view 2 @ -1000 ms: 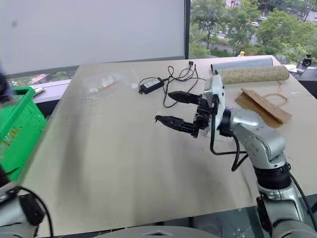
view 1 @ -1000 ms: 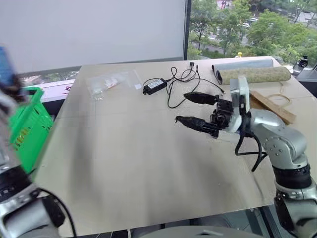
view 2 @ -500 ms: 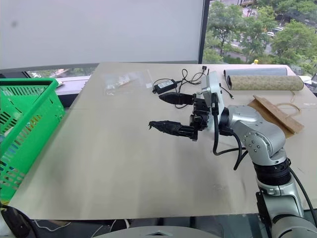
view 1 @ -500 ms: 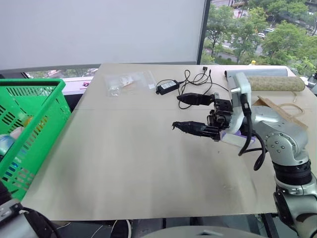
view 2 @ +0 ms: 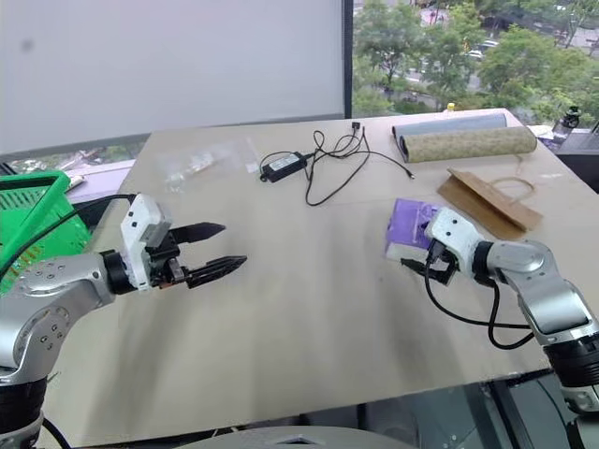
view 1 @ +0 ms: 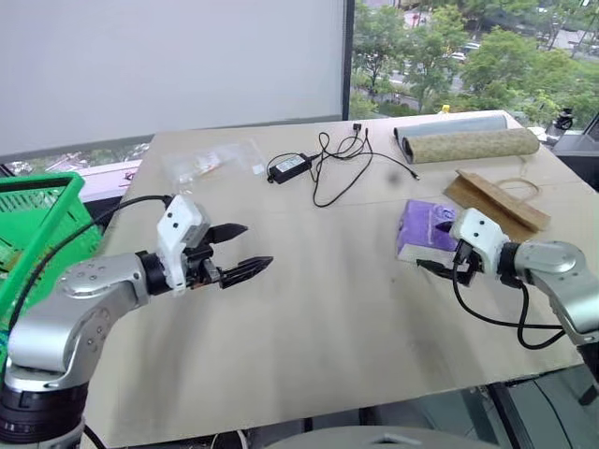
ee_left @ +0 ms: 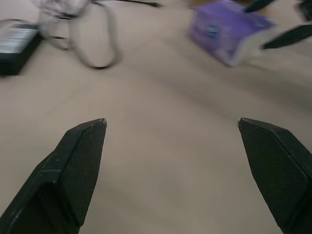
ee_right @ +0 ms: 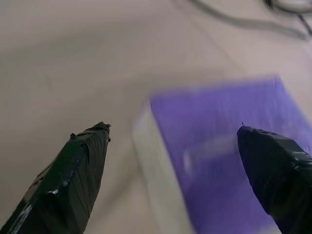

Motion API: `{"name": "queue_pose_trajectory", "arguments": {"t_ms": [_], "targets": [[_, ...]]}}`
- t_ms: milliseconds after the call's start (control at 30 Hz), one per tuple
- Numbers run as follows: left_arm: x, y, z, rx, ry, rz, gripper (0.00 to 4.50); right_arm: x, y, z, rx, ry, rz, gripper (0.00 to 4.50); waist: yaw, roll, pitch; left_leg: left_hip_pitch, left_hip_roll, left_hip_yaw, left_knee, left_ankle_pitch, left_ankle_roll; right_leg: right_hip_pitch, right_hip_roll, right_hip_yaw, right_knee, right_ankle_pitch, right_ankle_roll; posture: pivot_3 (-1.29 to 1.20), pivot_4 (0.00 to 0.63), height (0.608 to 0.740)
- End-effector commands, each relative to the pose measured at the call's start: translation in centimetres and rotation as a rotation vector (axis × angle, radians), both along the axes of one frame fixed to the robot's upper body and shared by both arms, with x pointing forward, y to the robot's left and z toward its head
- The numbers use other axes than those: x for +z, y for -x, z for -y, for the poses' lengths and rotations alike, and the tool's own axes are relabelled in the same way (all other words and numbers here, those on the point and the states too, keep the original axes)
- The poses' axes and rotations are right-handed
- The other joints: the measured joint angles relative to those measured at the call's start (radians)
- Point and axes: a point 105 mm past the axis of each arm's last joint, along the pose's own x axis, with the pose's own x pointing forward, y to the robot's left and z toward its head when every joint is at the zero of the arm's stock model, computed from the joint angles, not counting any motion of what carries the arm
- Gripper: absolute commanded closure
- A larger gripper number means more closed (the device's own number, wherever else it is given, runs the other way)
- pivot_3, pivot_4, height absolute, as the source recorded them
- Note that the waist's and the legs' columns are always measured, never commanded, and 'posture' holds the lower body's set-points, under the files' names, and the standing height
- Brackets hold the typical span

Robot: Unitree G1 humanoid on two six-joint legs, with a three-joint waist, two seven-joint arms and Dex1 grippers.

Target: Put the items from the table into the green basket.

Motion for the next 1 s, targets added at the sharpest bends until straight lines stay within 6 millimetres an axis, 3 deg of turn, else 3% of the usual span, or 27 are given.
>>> {"name": "queue_pose_trajectory", "arguments": {"t_ms": [33, 200, 233, 300, 500, 567, 733, 833, 1000], "targets": [[1.0, 0.0, 0.8, -0.046, -0.022, 0.040, 0.06, -0.4, -1.0, 0.9, -0.020, 0.100, 0.070, 0.00, 0.002, 0.003, 0.002, 0.007, 0.000, 0.001, 0.000, 0.000, 0.000, 0.007, 0.003, 0.001, 0.000, -0.001, 0.000, -0.08, 0.000, 0.740], [1.4, 0.4, 1.2, -0.085, -0.012, 0.034, 0.06, -0.8, -1.9, 0.7, -0.043, 0.096, 0.095, 0.00, 0.001, 0.004, 0.005, 0.016, 0.000, 0.003, 0.001, 0.000, 0.000, 0.015, 0.011, 0.004, 0.000, -0.001, 0.000, -0.07, 0.000, 0.740], [1.4, 0.5, 1.1, -0.085, -0.017, 0.031, 0.02, -0.9, -1.9, 0.6, -0.041, 0.088, 0.097, 0.26, 0.000, 0.004, 0.005, 0.016, 0.000, 0.004, 0.001, 0.000, 0.000, 0.015, 0.011, 0.006, 0.000, -0.001, 0.000, -0.07, 0.000, 0.740], [1.3, 0.5, 1.0, -0.084, -0.021, 0.027, 0.00, -0.9, -1.9, 0.3, -0.034, 0.079, 0.097, 0.85, 0.001, 0.004, 0.005, 0.016, 0.001, 0.005, 0.001, 0.000, 0.000, 0.015, 0.011, 0.006, -0.001, -0.001, 0.000, -0.07, 0.000, 0.740], [1.5, 1.7, 1.8, -0.153, 0.010, -0.009, 0.00, -0.9, -1.9, 0.2, -0.026, 0.076, 0.110, 3.75, 0.004, 0.004, 0.005, 0.010, 0.003, 0.004, 0.001, 0.000, 0.000, 0.011, 0.009, 0.006, -0.002, -0.001, 0.001, -0.07, 0.000, 0.740], [1.5, 2.1, 2.1, -0.176, 0.017, -0.022, 0.00, -0.9, -1.9, 0.2, -0.026, 0.077, 0.112, 4.46, 0.004, 0.004, 0.005, 0.010, 0.003, 0.004, 0.001, 0.000, 0.000, 0.010, 0.005, 0.006, -0.002, -0.001, 0.001, -0.07, 0.000, 0.740], [1.5, 1.8, 2.5, -0.169, 0.031, -0.019, 0.00, 2.4, -2.4, -2.2, 0.036, -0.073, 0.240, 4.46, 0.001, 0.005, 0.005, 0.011, 0.002, 0.004, 0.002, 0.000, 0.000, 0.010, 0.008, 0.006, -0.001, -0.001, 0.001, -0.08, 0.000, 0.740], [1.2, 1.9, 3.3, -0.186, 0.106, -0.034, 0.00, 6.8, -1.1, -6.2, 0.138, -0.438, 0.215, 4.46, -0.003, 0.006, 0.006, 0.011, 0.004, 0.004, 0.002, 0.000, 0.000, 0.010, 0.011, 0.007, -0.001, -0.001, 0.001, -0.08, 0.000, 0.740], [2.0, 1.2, 4.4, -0.171, 0.248, 0.005, 0.00, 11.1, 1.2, -9.4, 0.256, -0.780, 0.069, 4.46, 0.007, 0.005, 0.005, 0.009, 0.005, 0.001, 0.002, 0.000, 0.000, 0.009, 0.007, 0.004, -0.001, 0.000, 0.000, -0.08, 0.000, 0.740]]}}
